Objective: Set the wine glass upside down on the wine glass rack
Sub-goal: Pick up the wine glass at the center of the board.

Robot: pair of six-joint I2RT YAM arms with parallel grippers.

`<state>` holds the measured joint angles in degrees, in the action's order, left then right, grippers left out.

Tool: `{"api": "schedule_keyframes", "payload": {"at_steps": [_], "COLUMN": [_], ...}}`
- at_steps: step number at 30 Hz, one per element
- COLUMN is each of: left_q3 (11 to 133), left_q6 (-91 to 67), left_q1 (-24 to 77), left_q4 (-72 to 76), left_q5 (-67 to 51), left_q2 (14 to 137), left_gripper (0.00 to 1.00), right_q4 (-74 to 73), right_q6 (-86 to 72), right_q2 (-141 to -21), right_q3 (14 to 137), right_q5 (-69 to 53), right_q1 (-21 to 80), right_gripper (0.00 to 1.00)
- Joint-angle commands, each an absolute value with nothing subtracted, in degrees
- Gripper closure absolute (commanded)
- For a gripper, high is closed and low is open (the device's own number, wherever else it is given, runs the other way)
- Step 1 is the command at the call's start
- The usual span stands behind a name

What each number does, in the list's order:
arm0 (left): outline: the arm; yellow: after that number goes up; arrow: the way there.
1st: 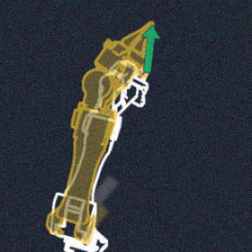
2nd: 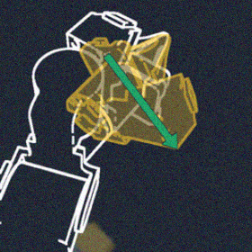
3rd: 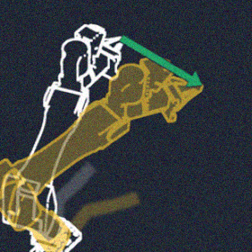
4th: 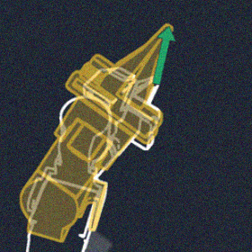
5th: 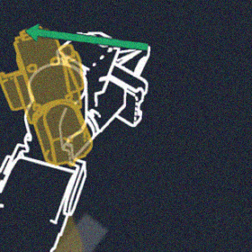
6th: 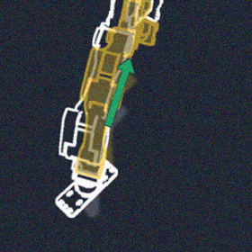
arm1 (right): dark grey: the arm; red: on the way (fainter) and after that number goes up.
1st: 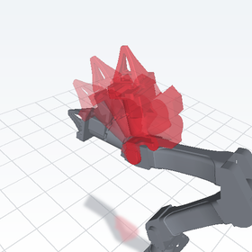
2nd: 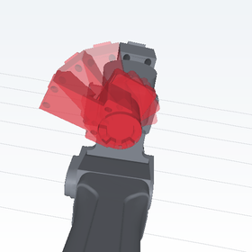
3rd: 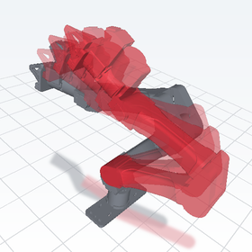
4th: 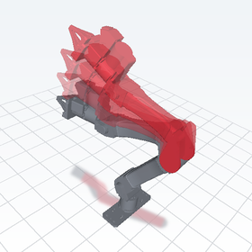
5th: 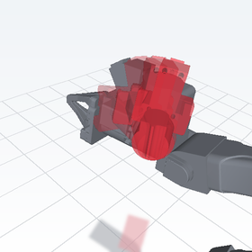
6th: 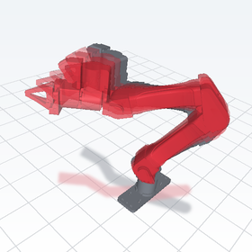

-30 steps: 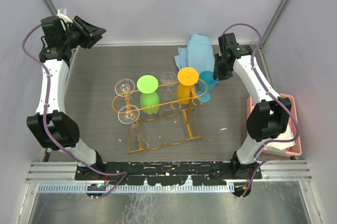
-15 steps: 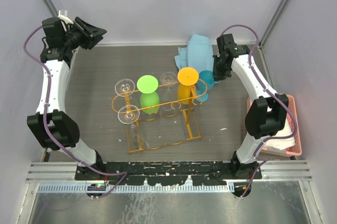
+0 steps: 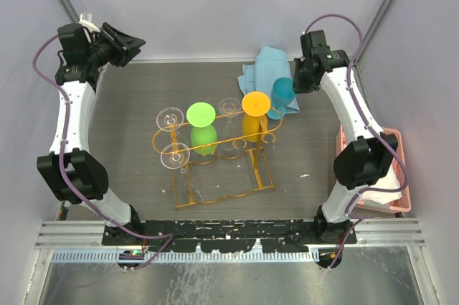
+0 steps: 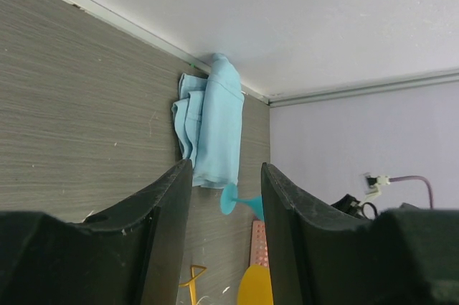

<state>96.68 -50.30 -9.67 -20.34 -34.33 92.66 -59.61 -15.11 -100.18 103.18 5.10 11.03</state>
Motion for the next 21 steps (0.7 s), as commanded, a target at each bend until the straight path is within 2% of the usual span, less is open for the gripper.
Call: {"api": "schedule_keyframes", "payload": {"at_steps": [1, 6, 10, 15, 21], "left_q3": [98.85, 99.60, 99.88, 98.60, 95.83], "left_q6": [-50.69, -50.36, -51.15, -57.56, -70.23], "left_q1": [-10.11, -10.11, -10.11, -10.11, -10.01], "left_q4": [-16.86, -17.39, -16.63, -10.47, 4.70], "left_q5": [-35.24, -34.95, -34.97, -36.93, -40.91], "left_q2": [92.97, 93.42, 93.68, 93.71, 94.33], "left_gripper": [0.55, 0.55, 0.56, 0.55, 0.56], "right_q4": [-59.30, -55.85, -46.01, -31.87, -15.13], "right_q6": [-16.26, -18.48, -20.95, -24.46, -32.56], "right_q2": [-96.61, -95.52, -92.30, -89.39, -88.46], "right_q3": [110.63, 114.12, 112.03, 109.37, 106.96], "right_q5": [9.14, 14.28, 15.48, 11.91, 1.43], "right_q1": [10.94, 10.99, 10.93, 10.91, 10.01], "right_gripper": [0.99, 0.99, 0.99, 0.99, 0.99]}}
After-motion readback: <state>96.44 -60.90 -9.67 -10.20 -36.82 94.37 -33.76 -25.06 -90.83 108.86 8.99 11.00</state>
